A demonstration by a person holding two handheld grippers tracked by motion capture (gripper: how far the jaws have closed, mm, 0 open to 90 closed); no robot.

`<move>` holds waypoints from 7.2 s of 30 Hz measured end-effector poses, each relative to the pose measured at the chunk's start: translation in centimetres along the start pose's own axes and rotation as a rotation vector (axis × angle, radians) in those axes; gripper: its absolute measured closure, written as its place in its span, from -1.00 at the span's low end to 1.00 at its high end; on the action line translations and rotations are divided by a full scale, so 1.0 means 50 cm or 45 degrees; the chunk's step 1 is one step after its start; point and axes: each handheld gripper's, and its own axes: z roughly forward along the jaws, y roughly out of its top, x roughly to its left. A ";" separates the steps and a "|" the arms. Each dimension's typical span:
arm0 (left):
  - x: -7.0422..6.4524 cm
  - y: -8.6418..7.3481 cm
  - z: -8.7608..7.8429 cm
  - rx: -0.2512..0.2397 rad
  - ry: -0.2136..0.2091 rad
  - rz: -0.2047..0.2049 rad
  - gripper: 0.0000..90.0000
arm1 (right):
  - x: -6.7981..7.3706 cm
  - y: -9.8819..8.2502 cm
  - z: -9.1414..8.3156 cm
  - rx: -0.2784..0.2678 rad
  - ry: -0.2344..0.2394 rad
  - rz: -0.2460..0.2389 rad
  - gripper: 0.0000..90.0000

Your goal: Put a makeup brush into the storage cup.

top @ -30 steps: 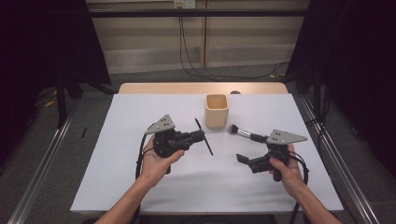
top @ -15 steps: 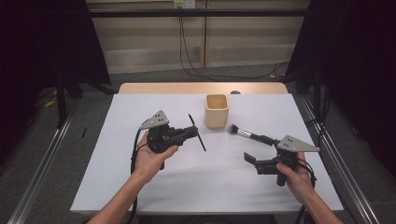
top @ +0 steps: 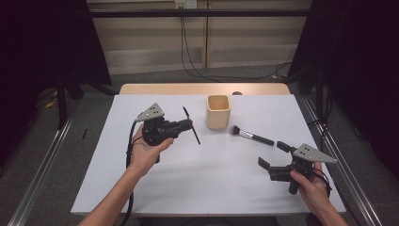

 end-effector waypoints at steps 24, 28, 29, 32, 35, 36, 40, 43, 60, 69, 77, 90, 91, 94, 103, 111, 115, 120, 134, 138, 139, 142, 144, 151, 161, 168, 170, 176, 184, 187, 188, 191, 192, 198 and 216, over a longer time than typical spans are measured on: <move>0.033 0.067 0.042 -0.012 0.048 0.011 0.91 | -0.004 -0.018 -0.018 -0.012 -0.008 0.005 -1.00; 0.041 0.084 0.053 -0.029 0.048 0.004 0.91 | -0.002 -0.017 -0.017 -0.012 -0.007 0.012 -1.00; 0.041 0.087 0.054 -0.028 0.054 0.007 0.91 | -0.003 -0.018 -0.017 -0.014 -0.004 0.012 -1.00; 0.045 0.098 0.062 -0.038 0.070 0.019 0.91 | -0.002 -0.018 -0.017 -0.008 0.000 0.011 -1.00; 0.048 0.112 0.070 -0.053 0.080 0.015 0.91 | -0.002 -0.018 -0.016 -0.008 0.008 0.006 -1.00; 0.050 0.116 0.072 -0.057 0.080 0.015 0.91 | -0.002 -0.018 -0.016 -0.008 0.007 0.003 -1.00; 0.053 0.134 0.083 -0.065 0.086 0.019 0.91 | -0.001 -0.019 -0.015 -0.004 0.011 0.004 -1.00; 0.055 0.145 0.091 -0.072 0.093 0.022 0.91 | -0.001 -0.019 -0.015 -0.004 0.017 0.004 -1.00; 0.071 0.164 0.148 -0.077 0.126 0.026 0.91 | -0.002 -0.020 -0.016 -0.005 0.024 0.013 -1.00; 0.081 0.148 0.174 -0.037 0.135 0.026 0.91 | -0.001 -0.021 -0.015 0.000 0.031 0.021 -1.00; 0.080 0.138 0.191 -0.007 0.139 0.039 0.91 | -0.001 -0.021 -0.015 -0.001 0.032 0.015 -1.00; 0.091 0.114 0.205 0.026 0.152 0.027 0.91 | -0.001 -0.022 -0.016 0.002 0.032 0.013 -1.00; 0.092 0.112 0.206 0.026 0.147 0.024 0.91 | -0.001 -0.022 -0.016 0.001 0.032 0.011 -1.00; 0.092 0.109 0.209 0.032 0.153 0.025 0.91 | -0.002 -0.022 -0.016 0.001 0.033 0.012 -1.00; 0.094 0.096 0.222 0.053 0.146 0.032 0.91 | 0.000 -0.022 -0.015 0.006 0.034 0.012 -1.00; 0.098 0.079 0.233 0.077 0.158 0.023 0.91 | -0.001 -0.023 -0.014 0.007 0.037 0.005 -1.00; 0.102 0.070 0.236 0.083 0.159 0.018 0.90 | -0.001 -0.023 -0.015 0.008 0.036 0.012 -1.00; 0.102 0.064 0.237 0.089 0.162 0.021 0.90 | -0.001 -0.023 -0.015 0.008 0.034 0.012 -1.00; 0.107 0.046 0.237 0.079 0.157 0.031 0.75 | -0.002 -0.023 -0.015 0.010 0.033 0.012 -1.00; 0.109 0.042 0.235 0.076 0.178 0.037 0.59 | -0.001 -0.023 -0.015 0.010 0.036 0.011 -1.00; 0.109 0.042 0.233 0.081 0.173 0.035 0.59 | -0.001 -0.023 -0.015 0.010 0.035 0.013 -1.00; 0.108 0.041 0.229 0.067 0.189 0.040 0.51 | -0.001 -0.023 -0.014 0.010 0.036 0.016 -1.00; 0.108 0.040 0.226 0.048 0.200 0.038 0.43 | -0.001 -0.023 -0.014 0.011 0.034 0.016 -1.00; 0.107 0.039 0.209 -0.001 0.216 0.047 -0.01 | -0.002 -0.022 -0.014 0.007 0.034 0.014 -1.00; 0.099 0.031 0.177 -0.021 0.261 0.057 -0.65 | -0.002 -0.022 -0.014 0.007 0.034 0.015 -1.00; 0.100 0.023 0.151 -0.028 0.248 0.049 -0.86 | -0.002 -0.021 -0.012 0.010 0.034 0.012 -1.00; 0.100 0.019 0.145 -0.034 0.243 0.054 -0.90 | -0.002 -0.021 -0.011 0.009 0.033 0.011 -1.00; 0.100 0.013 0.121 -0.034 0.273 0.046 -0.90 | -0.002 -0.021 -0.012 0.009 0.033 0.014 -1.00; 0.094 0.001 0.084 -0.062 0.285 0.064 -0.90 | -0.002 -0.021 -0.012 0.007 0.030 0.015 -1.00; 0.091 -0.003 0.069 -0.092 0.280 0.061 -0.90 | -0.003 -0.021 -0.012 0.009 0.029 0.015 -1.00; 0.090 -0.004 0.065 -0.089 0.292 0.061 -0.90 | -0.003 -0.021 -0.011 0.009 0.030 0.014 -1.00; 0.087 -0.007 0.047 -0.094 0.286 0.081 -0.90 | -0.002 -0.021 -0.010 0.007 0.028 0.014 -1.00; 0.085 -0.008 0.042 -0.093 0.291 0.091 -0.90 | -0.002 -0.021 -0.010 0.007 0.029 0.014 -1.00; 0.077 -0.020 0.011 -0.095 0.313 0.071 -0.90 | -0.003 -0.021 -0.010 0.009 0.027 0.019 -1.00; 0.059 -0.084 -0.088 -0.077 0.407 0.046 -0.91 | -0.002 -0.021 -0.010 0.012 0.028 0.018 -1.00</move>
